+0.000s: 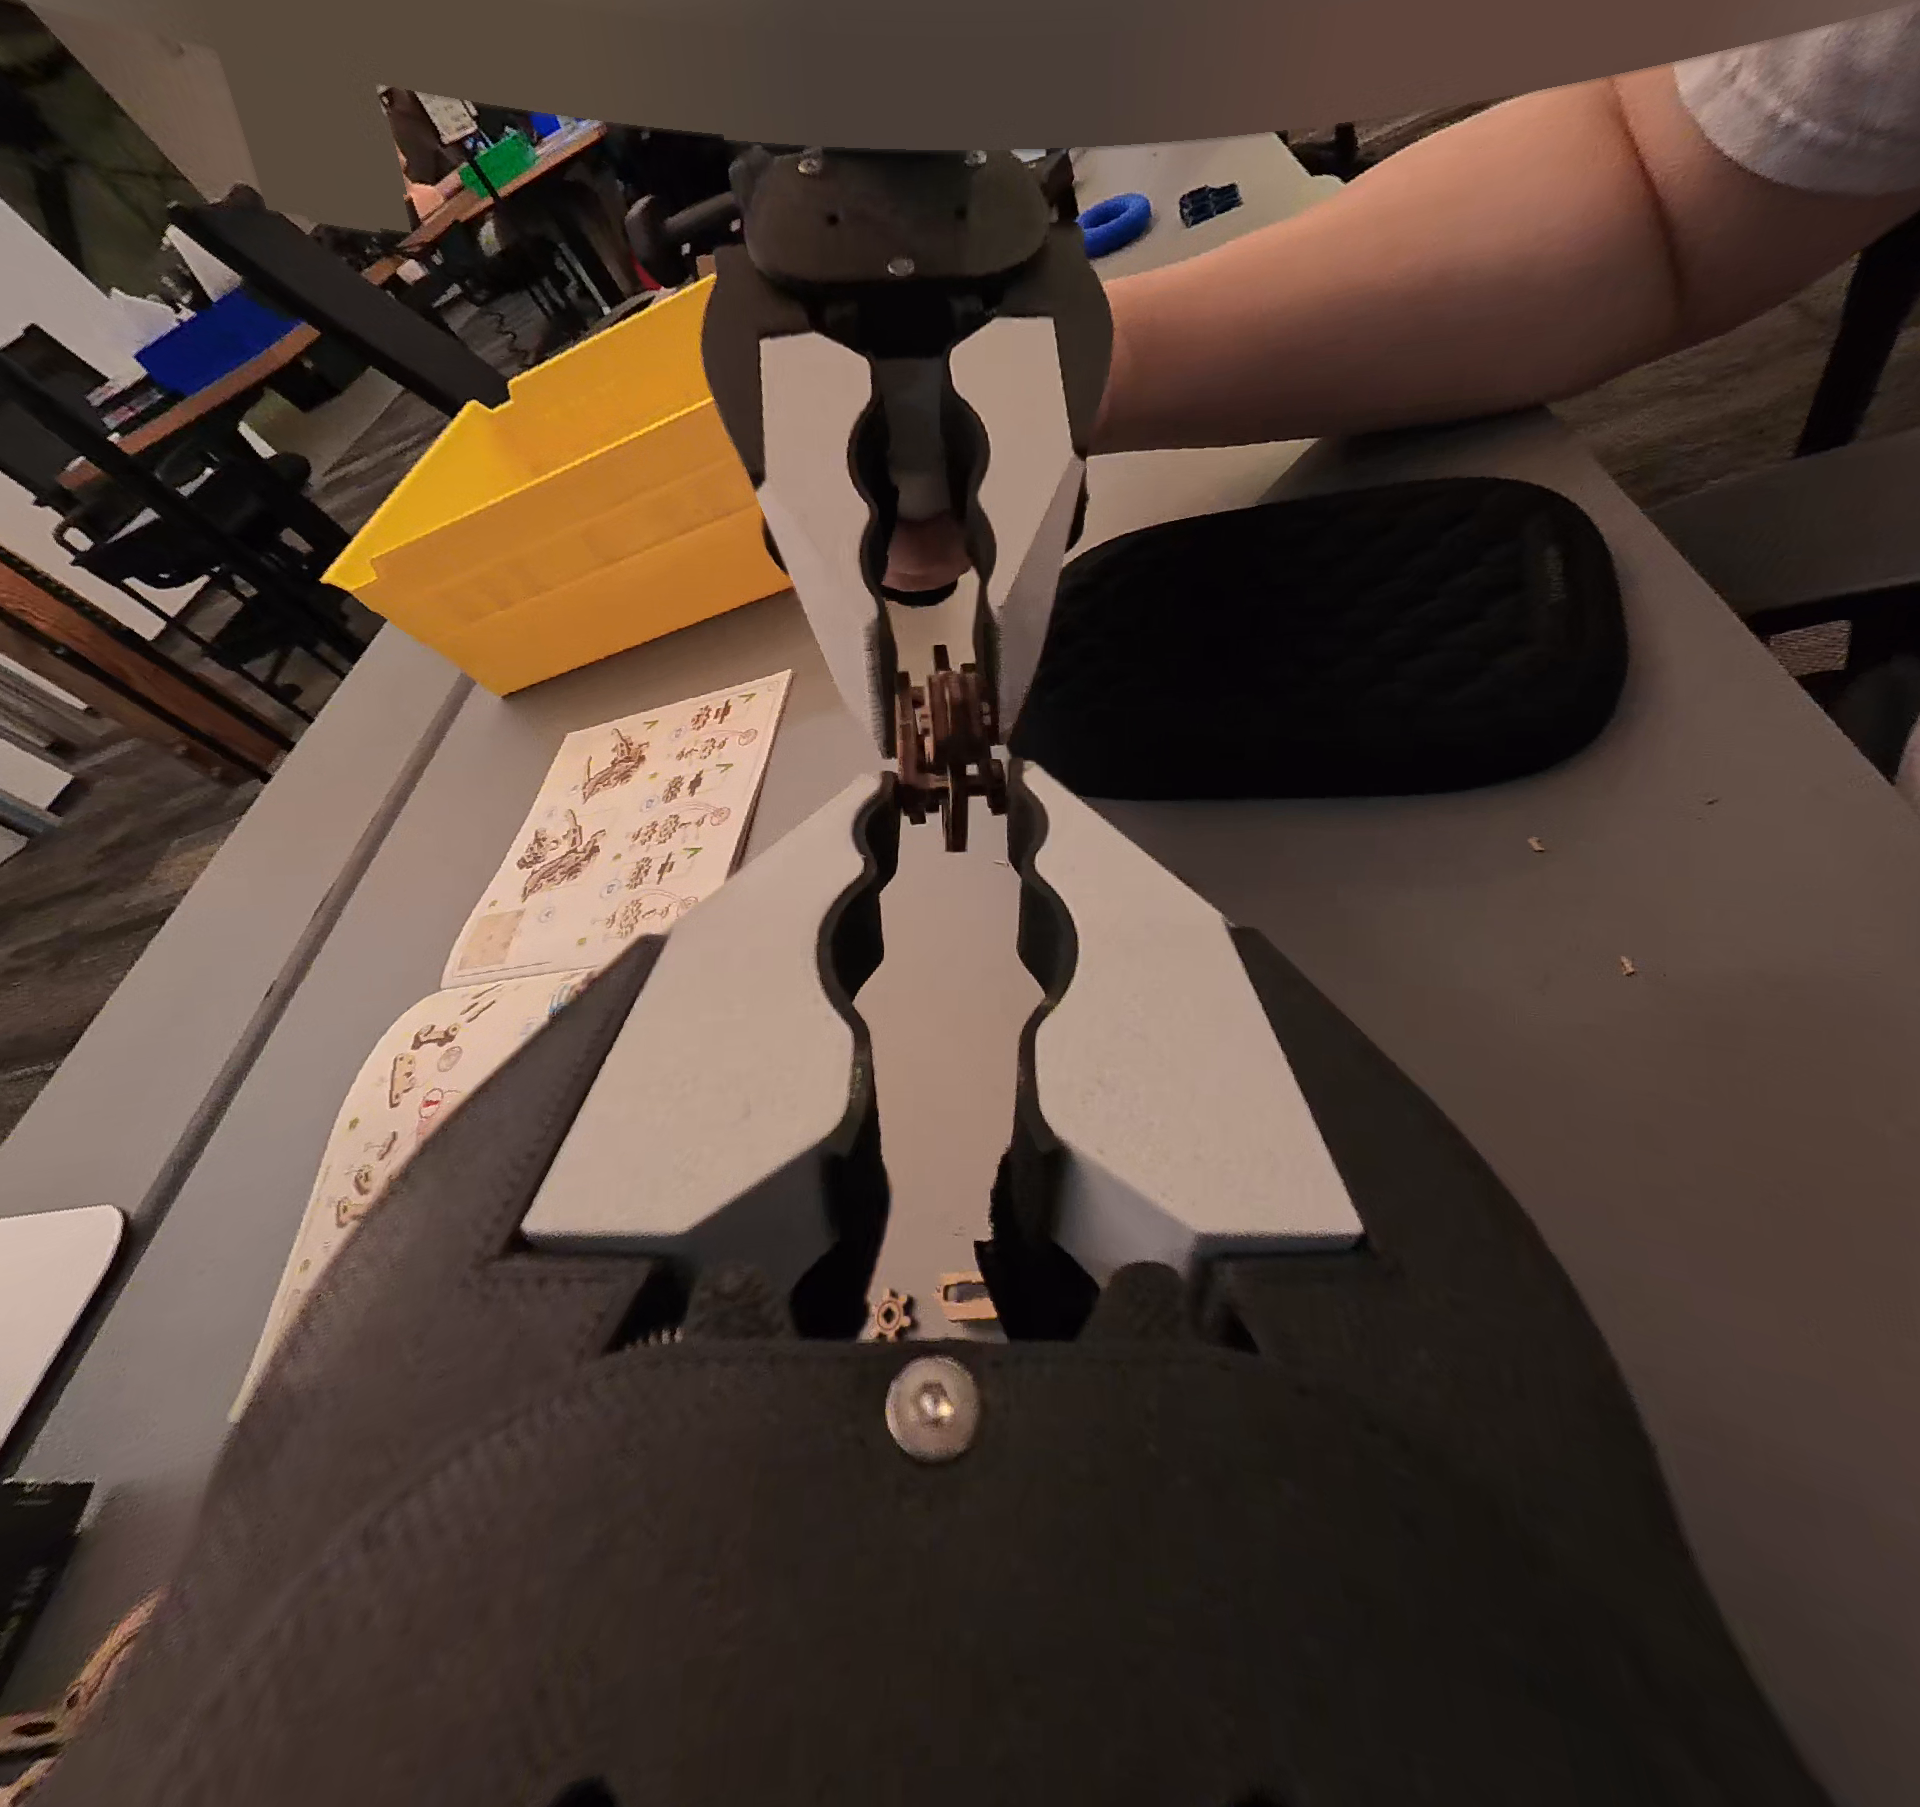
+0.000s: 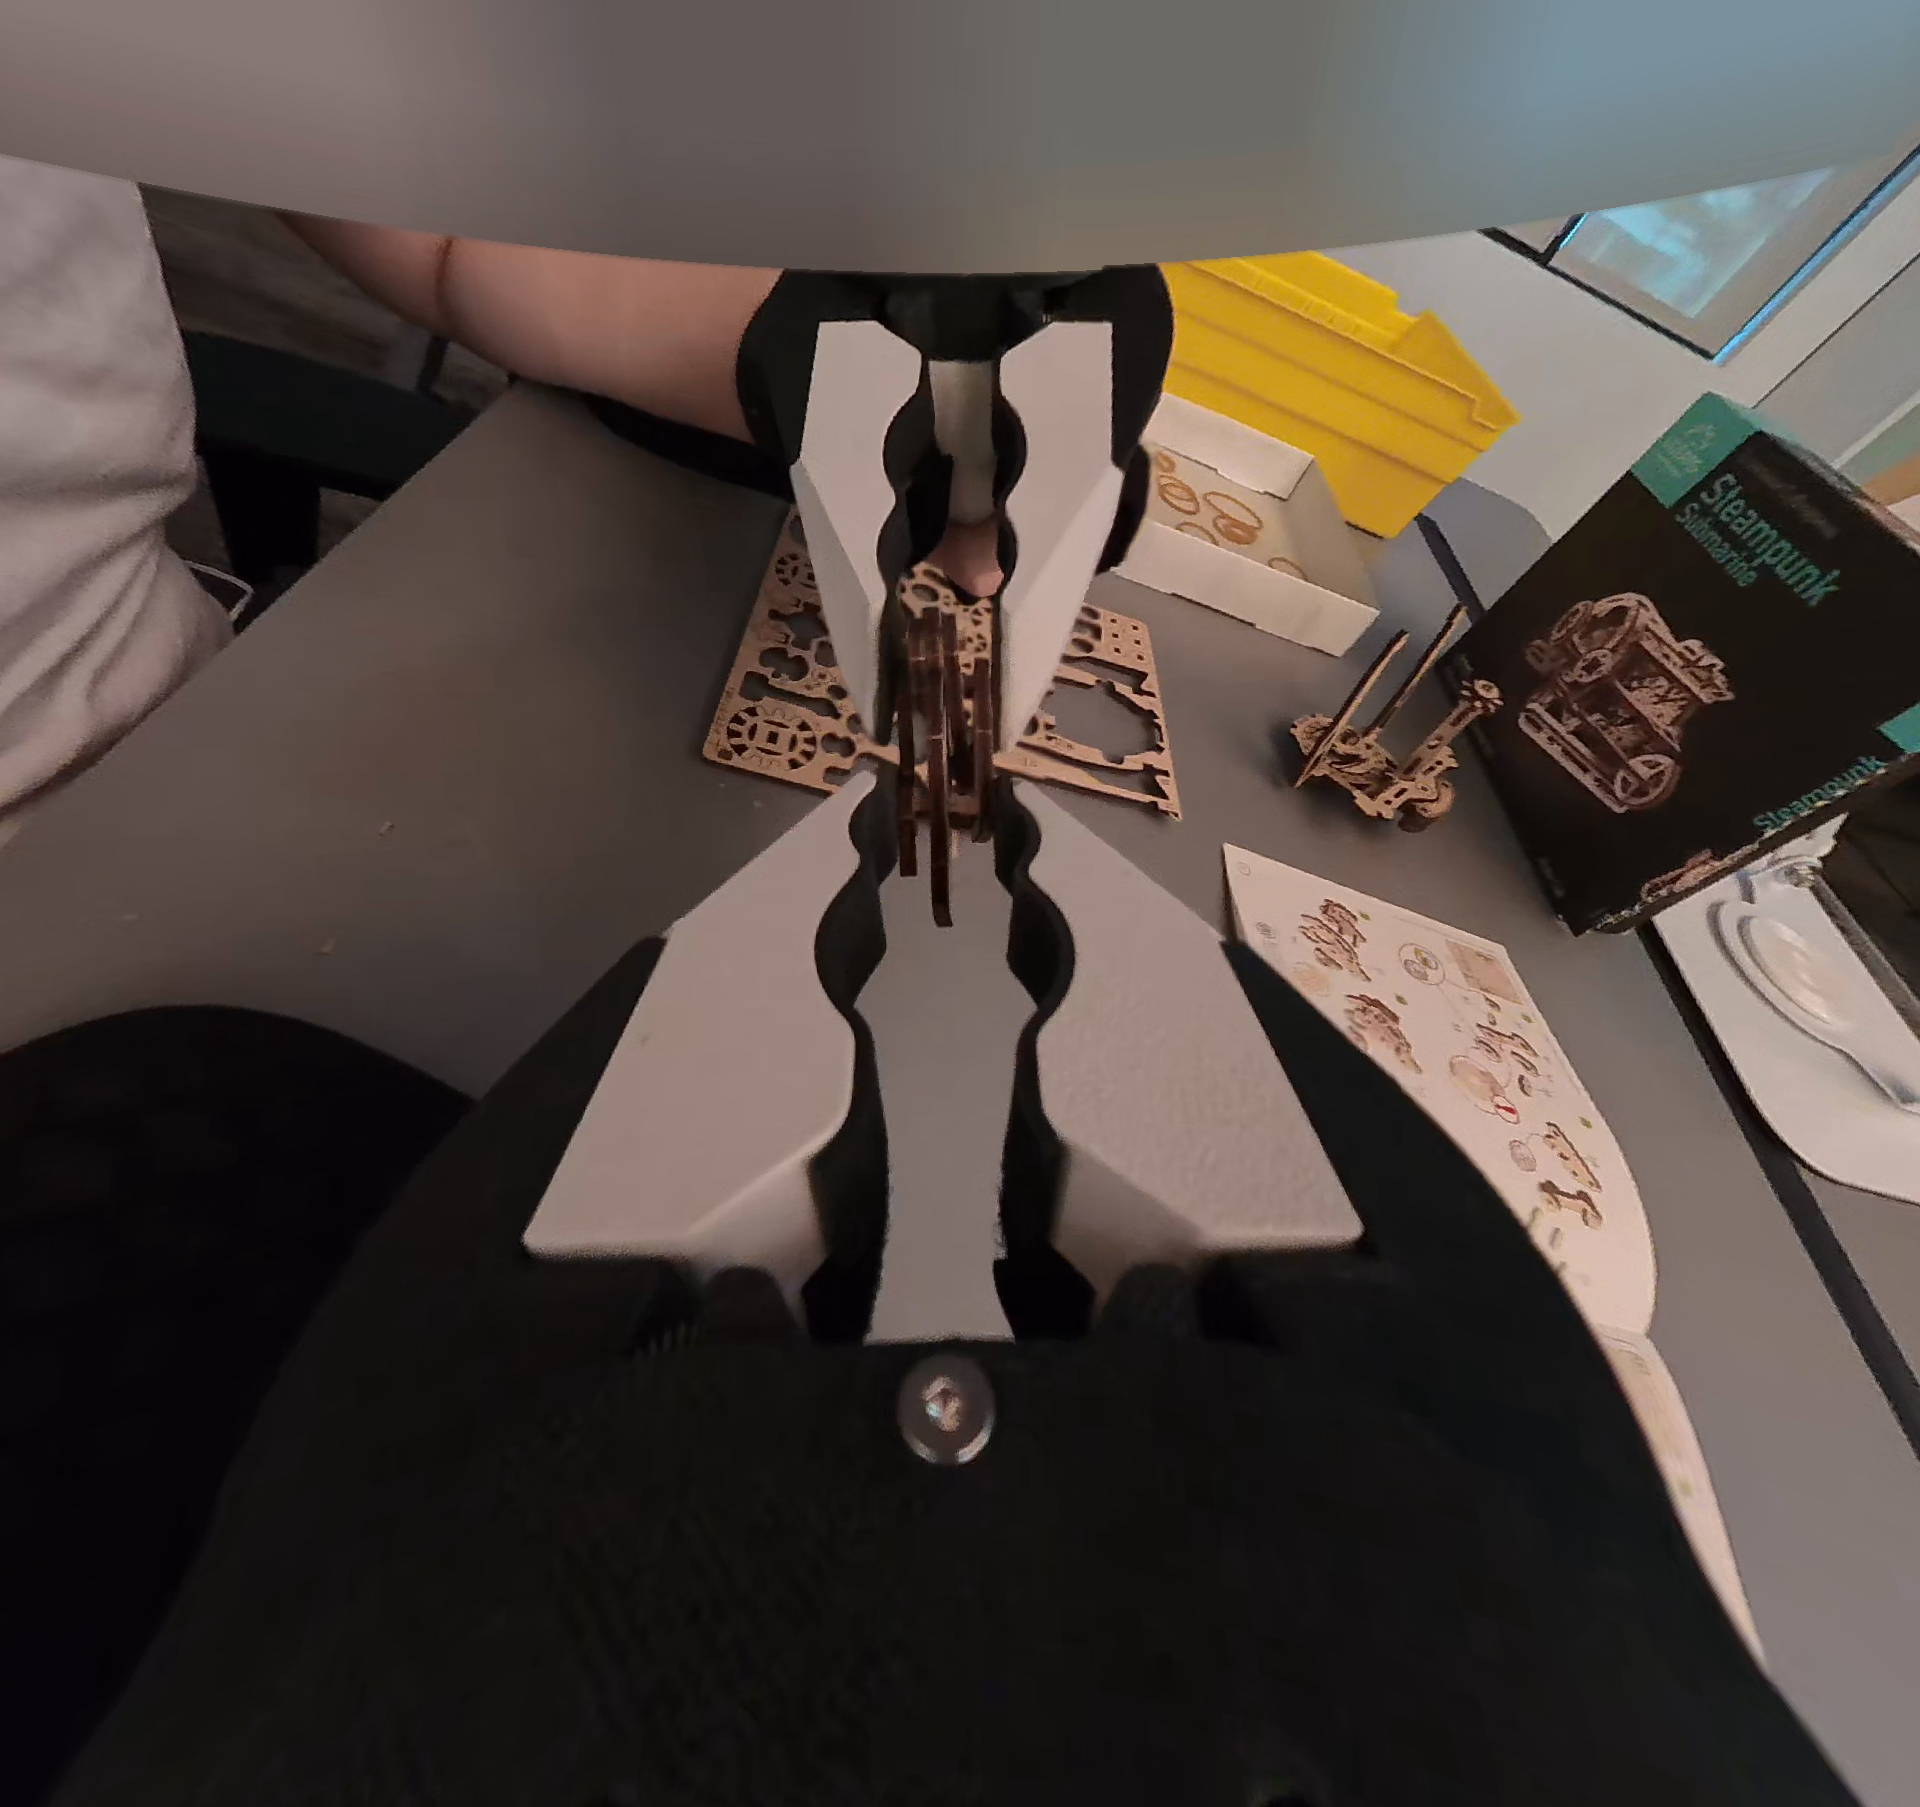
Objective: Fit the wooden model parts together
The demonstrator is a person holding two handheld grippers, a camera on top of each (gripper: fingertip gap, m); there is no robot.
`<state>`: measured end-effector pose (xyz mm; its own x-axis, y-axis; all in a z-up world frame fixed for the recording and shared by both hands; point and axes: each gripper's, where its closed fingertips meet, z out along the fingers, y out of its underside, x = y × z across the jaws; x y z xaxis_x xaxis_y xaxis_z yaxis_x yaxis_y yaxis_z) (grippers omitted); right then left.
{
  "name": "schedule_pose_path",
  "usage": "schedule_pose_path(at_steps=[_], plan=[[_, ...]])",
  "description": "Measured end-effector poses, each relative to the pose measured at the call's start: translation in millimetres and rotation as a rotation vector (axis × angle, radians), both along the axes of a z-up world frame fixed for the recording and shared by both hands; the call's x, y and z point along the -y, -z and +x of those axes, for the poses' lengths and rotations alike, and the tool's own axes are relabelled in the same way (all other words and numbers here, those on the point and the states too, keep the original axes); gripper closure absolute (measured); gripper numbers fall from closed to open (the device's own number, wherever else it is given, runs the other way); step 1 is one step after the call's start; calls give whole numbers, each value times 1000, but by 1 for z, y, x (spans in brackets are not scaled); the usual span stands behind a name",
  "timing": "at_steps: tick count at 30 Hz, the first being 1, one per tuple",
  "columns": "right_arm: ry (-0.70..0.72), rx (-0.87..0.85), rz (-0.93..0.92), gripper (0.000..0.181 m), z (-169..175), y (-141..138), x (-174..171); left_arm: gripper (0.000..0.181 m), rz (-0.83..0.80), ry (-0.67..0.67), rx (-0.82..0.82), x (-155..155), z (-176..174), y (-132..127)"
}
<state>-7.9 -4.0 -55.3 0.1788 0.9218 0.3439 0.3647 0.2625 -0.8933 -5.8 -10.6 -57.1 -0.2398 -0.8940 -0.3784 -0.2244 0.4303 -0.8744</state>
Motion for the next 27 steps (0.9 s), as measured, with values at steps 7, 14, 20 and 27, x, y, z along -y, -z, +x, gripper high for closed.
schedule_pose_path(at_steps=[7, 14, 20, 27], plan=[[-13, -55, -41, 166, -2, -6, 1, 163, -76, 20, -6, 1, -1, -5], [9, -46, -66, 166, -3, -1, -4, 163, -58, 3, -28, -3, -2, -2], [4, -46, -109, 167, -3, -1, -3, 164, -94, 8, -40, -3, -2, -3], [4, -38, -159, 166, -2, 5, -6, 163, -116, -6, -71, -6, -1, 3]])
